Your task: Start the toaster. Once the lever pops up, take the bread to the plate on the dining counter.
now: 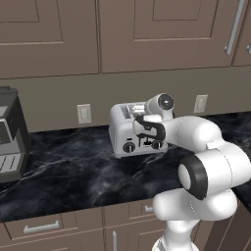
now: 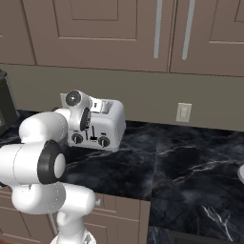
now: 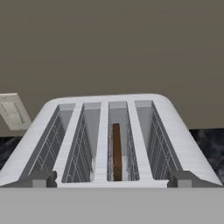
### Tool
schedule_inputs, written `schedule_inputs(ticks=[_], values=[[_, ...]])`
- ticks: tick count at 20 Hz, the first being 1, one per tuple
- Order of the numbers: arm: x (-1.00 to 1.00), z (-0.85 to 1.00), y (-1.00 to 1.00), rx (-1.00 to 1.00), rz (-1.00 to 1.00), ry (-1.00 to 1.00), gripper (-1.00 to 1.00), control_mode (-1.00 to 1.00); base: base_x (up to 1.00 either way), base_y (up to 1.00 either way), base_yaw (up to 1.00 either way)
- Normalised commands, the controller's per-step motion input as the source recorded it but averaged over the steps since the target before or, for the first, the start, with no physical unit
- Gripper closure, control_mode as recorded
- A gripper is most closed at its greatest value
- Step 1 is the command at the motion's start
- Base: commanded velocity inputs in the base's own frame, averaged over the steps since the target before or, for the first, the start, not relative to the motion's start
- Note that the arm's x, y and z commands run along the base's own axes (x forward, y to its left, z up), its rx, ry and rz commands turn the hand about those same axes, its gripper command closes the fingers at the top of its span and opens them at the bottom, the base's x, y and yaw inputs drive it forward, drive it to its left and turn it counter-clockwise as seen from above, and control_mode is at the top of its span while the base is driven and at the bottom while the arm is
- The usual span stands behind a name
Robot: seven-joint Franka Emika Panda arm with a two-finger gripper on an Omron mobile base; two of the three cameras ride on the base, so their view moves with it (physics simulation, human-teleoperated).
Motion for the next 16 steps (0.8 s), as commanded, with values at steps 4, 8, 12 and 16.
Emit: schedule_inputs(ticks=[4,8,12,16], values=[[0.0,0.0,0.0,0.0,0.0,0.0,-1.0,-1.0,0.0,0.0,0.0],[0.0,0.0,0.0,0.0,0.0,0.0,-1.0,-1.0,0.0,0.0,0.0],[0.0,0.0,0.0,0.0,0.0,0.0,-1.0,-1.0,0.0,0.0,0.0],[0.0,0.0,0.0,0.0,0.0,0.0,-1.0,-1.0,0.0,0.0,0.0]])
